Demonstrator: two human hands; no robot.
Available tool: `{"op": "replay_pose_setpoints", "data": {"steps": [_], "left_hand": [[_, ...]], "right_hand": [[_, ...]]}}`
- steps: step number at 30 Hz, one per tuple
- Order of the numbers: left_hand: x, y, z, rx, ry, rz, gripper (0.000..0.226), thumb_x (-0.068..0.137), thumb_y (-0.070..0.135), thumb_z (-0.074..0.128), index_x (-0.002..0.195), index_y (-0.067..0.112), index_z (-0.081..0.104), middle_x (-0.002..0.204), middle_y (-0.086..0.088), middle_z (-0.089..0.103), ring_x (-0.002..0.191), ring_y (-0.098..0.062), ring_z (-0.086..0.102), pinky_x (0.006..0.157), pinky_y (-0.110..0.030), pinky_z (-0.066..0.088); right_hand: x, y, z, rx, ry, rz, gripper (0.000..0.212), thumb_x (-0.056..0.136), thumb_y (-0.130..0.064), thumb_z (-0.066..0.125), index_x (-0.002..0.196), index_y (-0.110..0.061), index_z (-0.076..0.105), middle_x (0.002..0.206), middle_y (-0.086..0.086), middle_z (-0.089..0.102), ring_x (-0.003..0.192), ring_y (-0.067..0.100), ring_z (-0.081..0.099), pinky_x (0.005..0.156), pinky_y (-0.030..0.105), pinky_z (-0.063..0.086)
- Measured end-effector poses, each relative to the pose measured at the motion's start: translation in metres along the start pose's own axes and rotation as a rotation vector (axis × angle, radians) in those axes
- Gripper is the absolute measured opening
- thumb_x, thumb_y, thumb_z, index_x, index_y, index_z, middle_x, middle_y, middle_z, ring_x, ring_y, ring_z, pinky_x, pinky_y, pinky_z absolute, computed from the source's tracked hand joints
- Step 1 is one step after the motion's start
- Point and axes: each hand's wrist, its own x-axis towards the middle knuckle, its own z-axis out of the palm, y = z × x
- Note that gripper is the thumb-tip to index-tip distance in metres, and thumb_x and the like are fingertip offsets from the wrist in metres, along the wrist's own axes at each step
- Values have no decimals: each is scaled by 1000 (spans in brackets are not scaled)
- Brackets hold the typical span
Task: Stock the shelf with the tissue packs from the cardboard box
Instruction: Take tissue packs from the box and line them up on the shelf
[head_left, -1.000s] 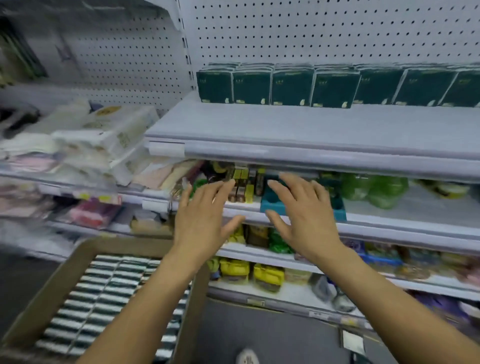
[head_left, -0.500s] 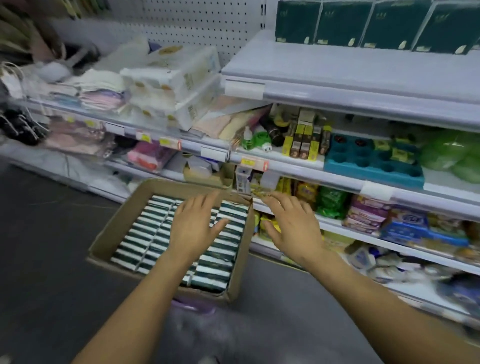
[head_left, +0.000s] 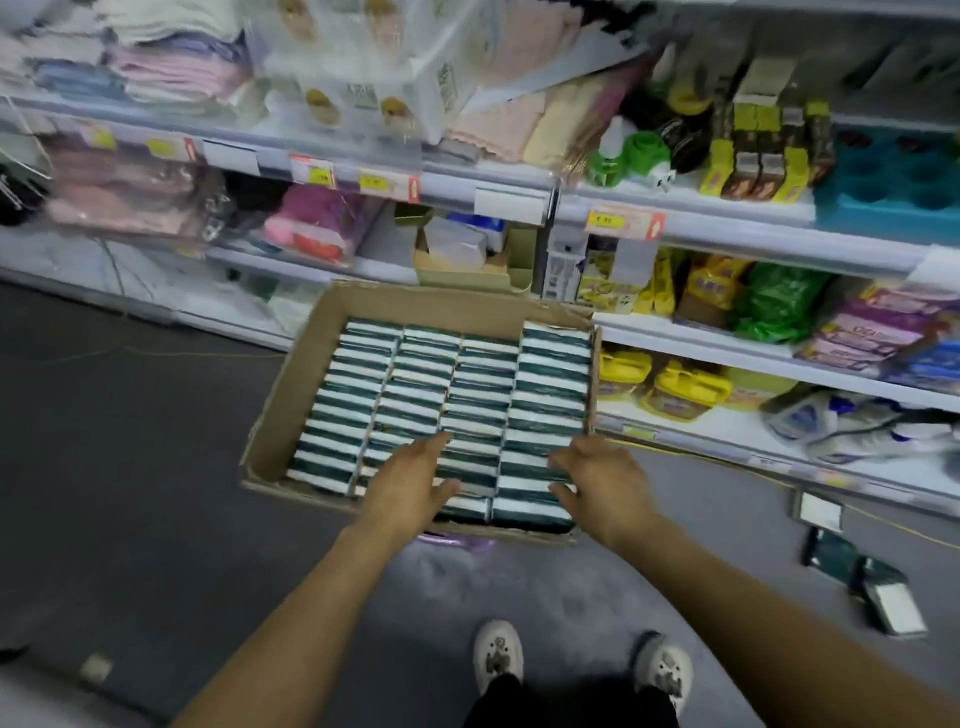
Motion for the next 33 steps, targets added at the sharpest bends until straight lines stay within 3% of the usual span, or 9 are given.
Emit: {"op": "replay_pose_setpoints", "data": {"steps": [9, 11, 14, 16, 18, 20, 23, 29, 33], "left_hand": [[30, -33, 54, 55, -198, 11, 47, 94, 35, 59, 139, 25, 49, 141, -1, 51, 128, -22, 46, 101, -34, 42], [36, -37, 60, 46, -243, 24, 48, 92, 29, 62, 139, 24, 50, 142, -1, 49, 130, -22, 45, 104, -34, 41], [47, -43, 61, 30, -312, 30, 53, 90, 12, 63, 139, 23, 48, 145, -2, 44, 130, -22, 44, 106, -31, 39], [51, -42, 59, 74, -337, 43, 58, 87, 1, 61, 140, 22, 47, 144, -2, 44, 128, -22, 46, 102, -29, 41], [51, -39, 59, 193, -330, 94, 60, 86, -5, 56, 139, 20, 48, 137, -6, 51, 122, -24, 50, 94, -32, 46], [46, -38, 58, 299, -304, 154, 55, 87, -6, 52, 136, 18, 49, 125, -8, 59, 112, -25, 56, 79, -33, 46], [39, -38, 49, 273, -228, 148, 41, 91, 9, 54, 130, 22, 52, 118, -5, 63, 105, -23, 58, 75, -31, 46], [18, -17, 3, -382, -1, 21, 34, 84, 17, 67, 110, 33, 52, 100, 2, 69, 78, -24, 65, 68, -37, 55], [8, 28, -32, -703, 105, 77, 32, 88, 14, 69, 109, 33, 55, 102, 4, 64, 95, -22, 65, 78, -46, 58]], "right_hand": [[15, 1, 68, -205, -205, 61, 29, 93, -32, 55, 118, -23, 67, 119, 2, 59, 120, 25, 47, 91, 33, 35], [17, 0, 74, -261, -175, 67, 24, 81, -34, 69, 101, -23, 74, 102, 3, 65, 106, 25, 56, 83, 33, 41], [21, 2, 83, -350, -124, 71, 26, 39, -31, 90, 57, -24, 71, 65, -2, 62, 70, 21, 62, 60, 29, 47], [23, 3, 89, -349, -47, 58, 30, 32, -26, 91, 50, -24, 67, 59, -2, 59, 64, 21, 61, 56, 29, 48], [24, 0, 87, -318, -35, 66, 26, 39, -24, 91, 52, -24, 68, 62, -3, 60, 67, 21, 61, 60, 30, 49], [23, -3, 81, -280, -69, 75, 11, 64, -24, 82, 68, -25, 73, 78, -3, 64, 82, 22, 59, 71, 31, 45], [18, 3, 69, -180, 4, 76, 9, 74, -16, 75, 74, -23, 69, 82, -1, 61, 83, 23, 56, 67, 31, 34], [-4, 30, 16, 359, 142, 134, 18, 101, -21, 40, 85, -20, 49, 81, 1, 55, 77, 25, 50, 64, 37, 34], [-21, 48, -41, 617, 314, 230, 23, 102, -24, 41, 79, -27, 43, 72, -4, 50, 69, 17, 46, 65, 40, 40]]}}
